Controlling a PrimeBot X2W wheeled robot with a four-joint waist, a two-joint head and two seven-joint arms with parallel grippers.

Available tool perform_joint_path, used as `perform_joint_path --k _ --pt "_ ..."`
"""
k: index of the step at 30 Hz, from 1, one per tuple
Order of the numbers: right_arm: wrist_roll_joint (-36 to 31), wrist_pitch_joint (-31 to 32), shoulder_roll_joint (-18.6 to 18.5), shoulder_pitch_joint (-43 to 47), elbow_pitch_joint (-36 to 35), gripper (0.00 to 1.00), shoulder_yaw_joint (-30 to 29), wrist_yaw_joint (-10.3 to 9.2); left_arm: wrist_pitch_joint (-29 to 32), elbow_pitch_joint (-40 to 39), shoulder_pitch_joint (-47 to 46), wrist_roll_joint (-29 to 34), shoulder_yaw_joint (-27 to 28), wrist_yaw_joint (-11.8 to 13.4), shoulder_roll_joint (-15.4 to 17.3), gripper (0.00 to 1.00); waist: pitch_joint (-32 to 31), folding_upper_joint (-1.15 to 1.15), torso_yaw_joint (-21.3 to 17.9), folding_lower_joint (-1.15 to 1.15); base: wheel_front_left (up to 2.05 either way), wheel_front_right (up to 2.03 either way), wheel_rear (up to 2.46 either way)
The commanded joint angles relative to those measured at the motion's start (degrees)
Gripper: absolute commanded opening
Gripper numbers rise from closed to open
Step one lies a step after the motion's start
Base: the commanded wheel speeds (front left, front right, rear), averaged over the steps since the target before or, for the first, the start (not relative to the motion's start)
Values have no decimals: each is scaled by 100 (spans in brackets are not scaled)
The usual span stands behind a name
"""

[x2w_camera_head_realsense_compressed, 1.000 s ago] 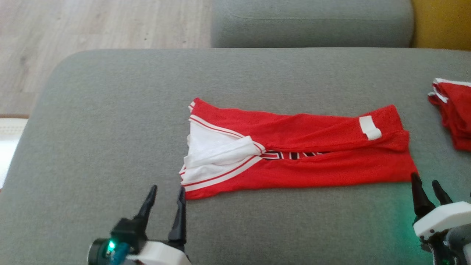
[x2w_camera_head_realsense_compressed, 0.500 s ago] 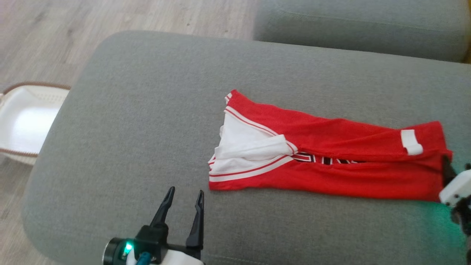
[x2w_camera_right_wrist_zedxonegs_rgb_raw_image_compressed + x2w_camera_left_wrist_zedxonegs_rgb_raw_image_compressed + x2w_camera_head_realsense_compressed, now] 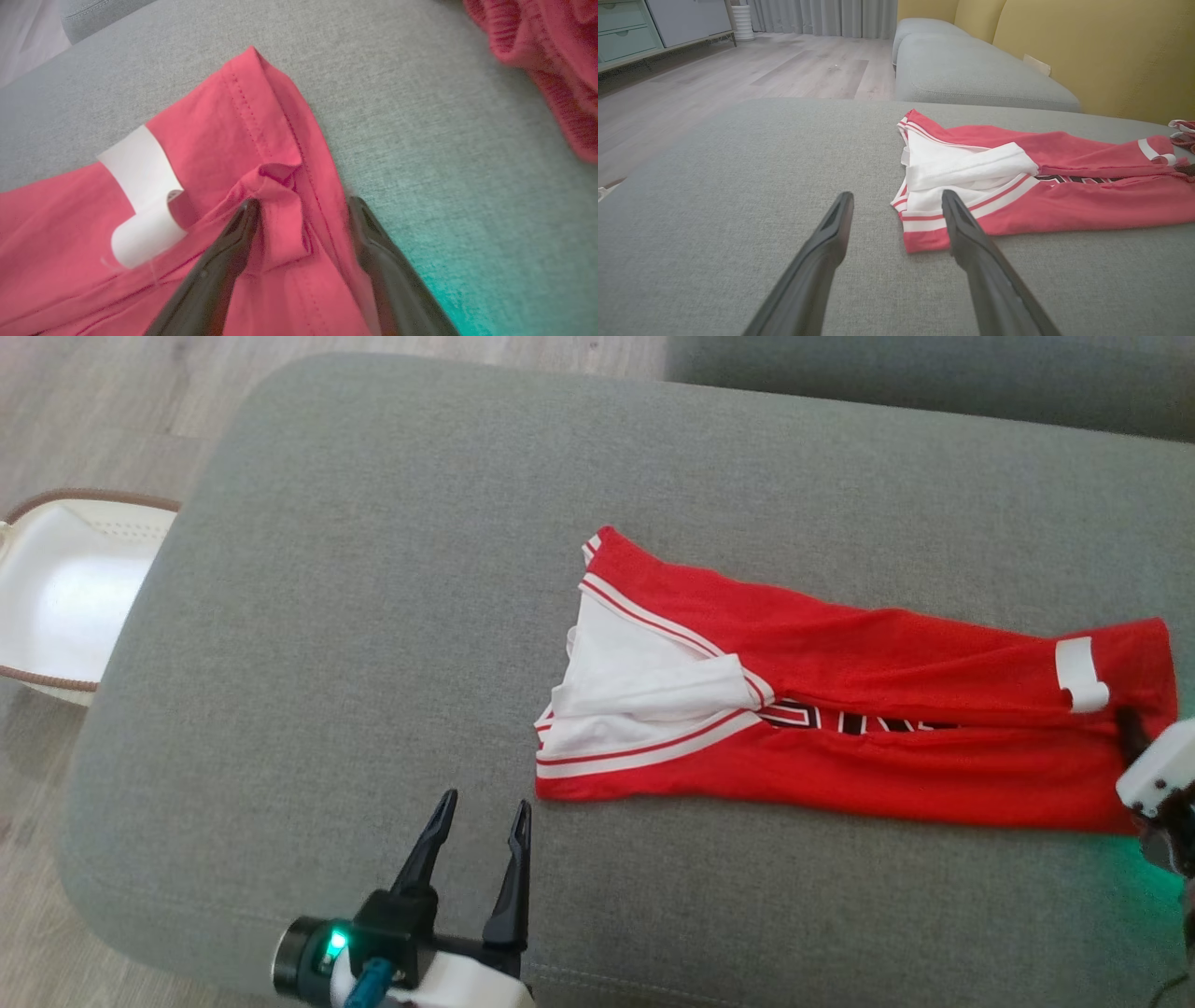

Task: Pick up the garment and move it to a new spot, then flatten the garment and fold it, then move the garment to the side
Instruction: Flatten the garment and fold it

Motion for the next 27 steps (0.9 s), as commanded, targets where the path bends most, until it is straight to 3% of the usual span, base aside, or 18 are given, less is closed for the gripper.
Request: perform_joint_path --k 1,2,12,20,27 --pt "211 164 8 -92 -77 34 263 -5 -52 -155 -288 49 188 -41 -73 100 69 0 -61 0 0 0 0" --pt "308 175 -1 -105 -126 1 310 -5 -52 -148 -309 46 188 -48 -77 100 93 0 -79 0 0 0 0" --pt "656 -114 -493 -57 -811 0 828 -5 -52 -84 -502 11 219 -56 -94 100 211 0 -450 0 0 0 0" --pt "901 183 -1068 -59 -1730 0 930 -5 -52 -45 -604 -84 162 -24 -95 100 155 0 -751 0 0 0 0" --pt "1240 828 -874 119 -3148 0 1135 -5 -52 69 -624 -164 98 -13 -96 100 1 0 -772 0 0 0 0"
